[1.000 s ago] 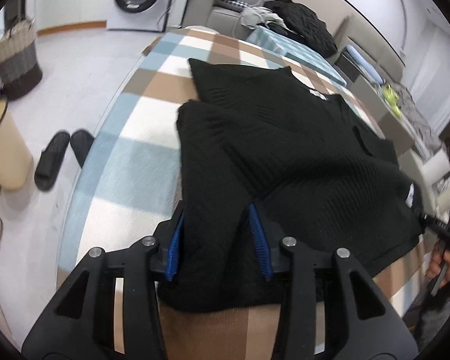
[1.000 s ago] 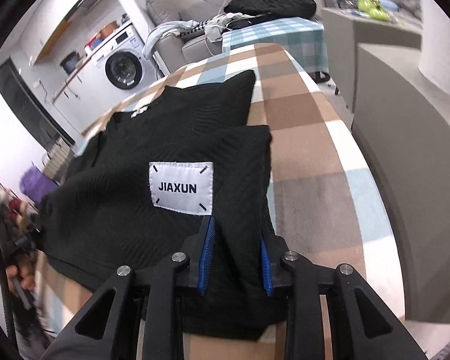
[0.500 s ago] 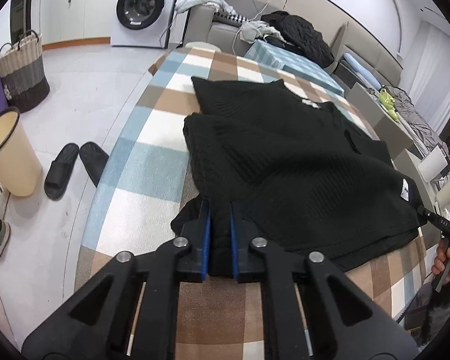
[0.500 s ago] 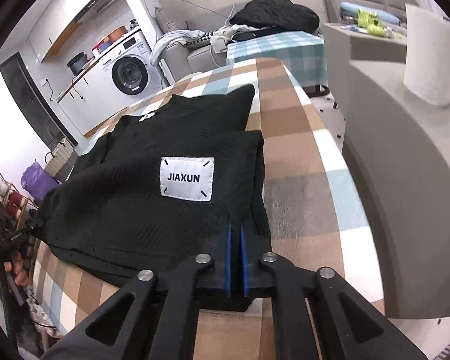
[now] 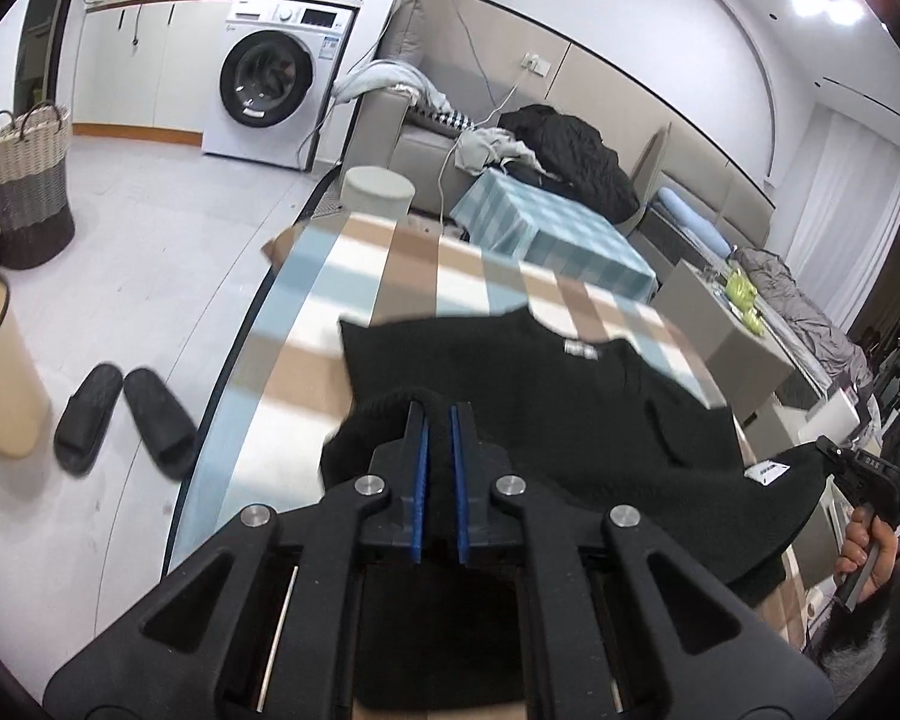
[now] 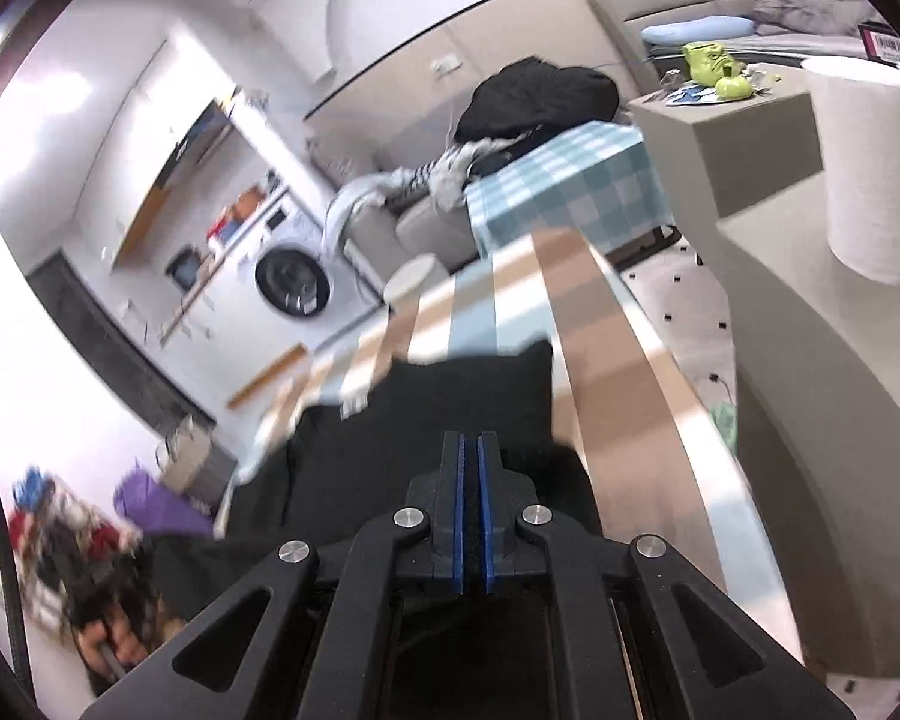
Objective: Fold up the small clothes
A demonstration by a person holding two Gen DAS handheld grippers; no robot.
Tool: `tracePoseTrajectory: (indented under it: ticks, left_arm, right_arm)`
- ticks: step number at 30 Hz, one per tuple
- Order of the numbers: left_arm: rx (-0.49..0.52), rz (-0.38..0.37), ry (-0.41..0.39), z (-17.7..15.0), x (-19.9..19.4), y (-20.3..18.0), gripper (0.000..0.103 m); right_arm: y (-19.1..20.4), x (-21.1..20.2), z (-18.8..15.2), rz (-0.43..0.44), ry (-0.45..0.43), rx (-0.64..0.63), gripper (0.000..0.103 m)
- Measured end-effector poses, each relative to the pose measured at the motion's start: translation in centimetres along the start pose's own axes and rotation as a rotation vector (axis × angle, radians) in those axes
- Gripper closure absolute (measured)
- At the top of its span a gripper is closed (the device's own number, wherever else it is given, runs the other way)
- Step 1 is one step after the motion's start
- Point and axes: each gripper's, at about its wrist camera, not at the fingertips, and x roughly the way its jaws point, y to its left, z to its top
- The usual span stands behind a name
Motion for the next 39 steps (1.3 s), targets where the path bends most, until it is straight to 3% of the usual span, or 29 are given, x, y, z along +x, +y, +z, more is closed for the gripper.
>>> tracePoseTrajectory:
  ticks: [6,8,9,10,11,12,13,17,19,22,25,29,34,36,37,38,39]
  left_arm:
    - [-0.074,0.008,0.025,5.0,6.7,1.6,0.098]
    - [-0.109,0.027,0.032,5.8,9.2,2.6,0.095]
    - [-0.125,0.062,0.050,6.0,10.5,3.1,0.089]
    - [-0.146,0.088,0.077,6.0,11.5,3.7,0.076]
    - [-0.166,0.091,0.105,5.9,12.2,4.3,0.067]
    - [-0.196,0.078,0.126,5.6,12.6,4.8,0.057]
    - [-0.213,0.063,0.130,5.2,12.7,5.2,0.054]
    - [-0.144,0.086,0.112,3.8,11.7,4.7,0.046]
    - [-0.113,0.087,0.118,3.3,11.5,4.1,0.040]
    - [-0.082,0.087,0.119,3.0,11.3,3.3,0.040]
    - [-0.062,0.078,0.121,2.7,10.8,2.6,0.040]
    - [-0.054,0.072,0.134,2.4,10.6,2.1,0.040]
    - [-0.053,0.071,0.137,1.7,10.3,2.1,0.040]
    - [-0.059,0.077,0.134,1.6,10.3,2.2,0.040]
    - [-0.063,0.078,0.137,1.5,10.3,2.3,0.040]
    - [-0.067,0.079,0.141,1.4,10.2,2.4,0.040]
    - [-0.071,0.079,0.140,1.4,10.1,2.6,0.040]
  right_arm:
    - [-0.3,6.2,5.0,-0.060,-0.033,0.101,0.099]
    - [-1.1,8.3,6.4,-0.127,-0.056,0.134,0.098]
    - [-1.7,9.2,6.9,-0.147,-0.063,0.153,0.095]
    - [-2.6,10.4,7.4,-0.184,-0.039,0.185,0.082]
    - [-3.2,11.0,7.5,-0.200,-0.020,0.203,0.077]
    - [-3.7,11.4,7.6,-0.199,-0.006,0.214,0.077]
    - [-4.1,11.4,7.5,-0.194,0.009,0.212,0.077]
    - [-4.0,10.8,6.4,-0.204,0.054,0.138,0.063]
    - [-3.5,10.8,5.7,-0.220,0.085,0.081,0.063]
    - [-2.2,11.2,4.4,-0.240,0.116,-0.017,0.059]
    - [-0.6,11.8,4.0,-0.207,0.133,-0.104,0.044]
    - [1.5,13.6,3.5,-0.205,0.141,-0.217,0.034]
    - [1.6,17.5,3.7,-0.308,0.164,-0.247,0.034]
    - [1.5,18.4,3.7,-0.309,0.167,-0.248,0.035]
    - [1.4,18.7,3.7,-0.314,0.170,-0.248,0.044]
    - [1.4,18.9,3.6,-0.319,0.176,-0.256,0.068]
    - [1.5,18.8,3.6,-0.318,0.172,-0.270,0.081]
